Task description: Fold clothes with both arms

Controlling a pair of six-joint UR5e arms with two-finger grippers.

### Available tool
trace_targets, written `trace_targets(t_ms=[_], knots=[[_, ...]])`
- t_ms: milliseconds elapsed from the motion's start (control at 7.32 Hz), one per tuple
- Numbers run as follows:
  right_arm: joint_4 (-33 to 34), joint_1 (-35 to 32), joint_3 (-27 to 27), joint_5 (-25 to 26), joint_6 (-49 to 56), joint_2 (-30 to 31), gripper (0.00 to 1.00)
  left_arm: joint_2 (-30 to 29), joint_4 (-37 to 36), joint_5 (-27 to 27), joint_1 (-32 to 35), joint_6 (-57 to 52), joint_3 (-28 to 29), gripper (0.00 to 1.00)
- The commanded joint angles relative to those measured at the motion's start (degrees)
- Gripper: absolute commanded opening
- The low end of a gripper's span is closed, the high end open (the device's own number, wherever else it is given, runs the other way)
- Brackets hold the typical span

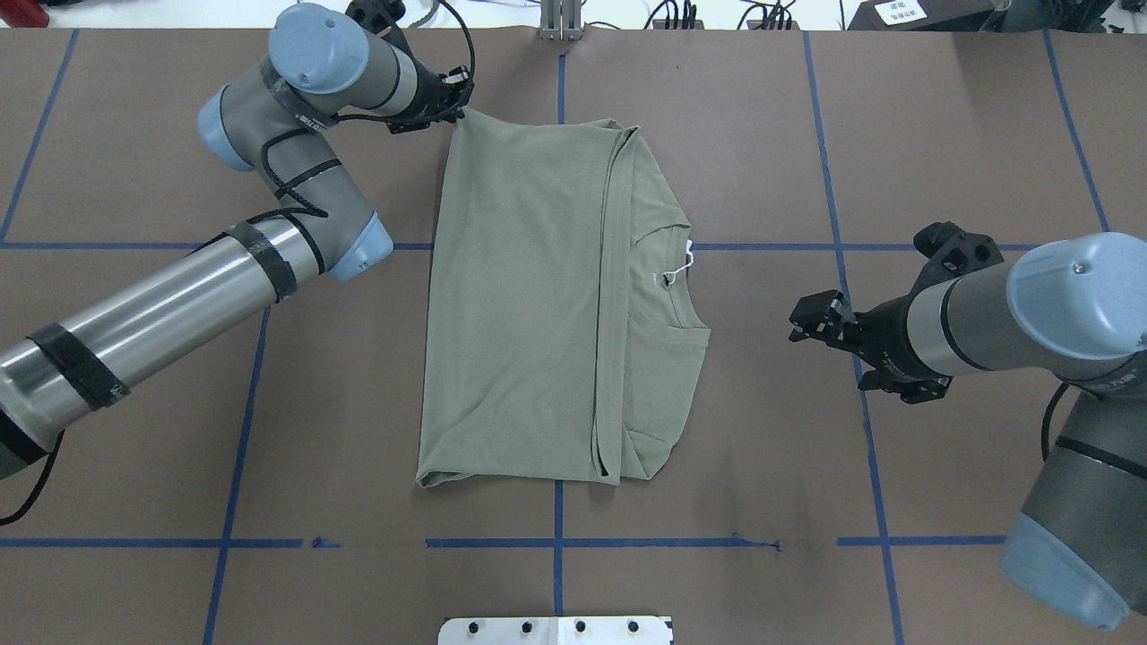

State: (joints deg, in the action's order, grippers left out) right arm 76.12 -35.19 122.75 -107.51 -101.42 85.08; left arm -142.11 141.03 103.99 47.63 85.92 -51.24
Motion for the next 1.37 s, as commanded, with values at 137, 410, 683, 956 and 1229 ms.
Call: trace_targets(t_ms=[137, 410, 683, 956, 1229], knots=[[3.65, 2.13, -6.27, -0.15, 0.69, -10.50, 1.00, 11.98, -0.31, 5.91, 2.10, -0.67, -15.84, 0.63], [14.09, 5.81, -10.94, -0.77, 8.73, -21.92, 1.00, 19.56, -0.32, 10.61, 4.04, -0.67, -25.01, 0.63], [15.81, 9.16, -17.42, -0.94, 14.84, -27.83, 1.00, 20.21, -0.23, 12.89, 5.01, -0.84, -25.84, 0.63], [25.49, 10.40, -23.42, -2.61, 27.61, -35.47, 1.00, 20.99, -0.23, 13.16, 5.10, -0.93, -26.02, 0.63], [29.43, 11.81, -25.71, -1.56, 36.69, -37.62, 0.96, 22.05, 0.38, 13.08, 4.93, -1.02, -25.93, 0.63]])
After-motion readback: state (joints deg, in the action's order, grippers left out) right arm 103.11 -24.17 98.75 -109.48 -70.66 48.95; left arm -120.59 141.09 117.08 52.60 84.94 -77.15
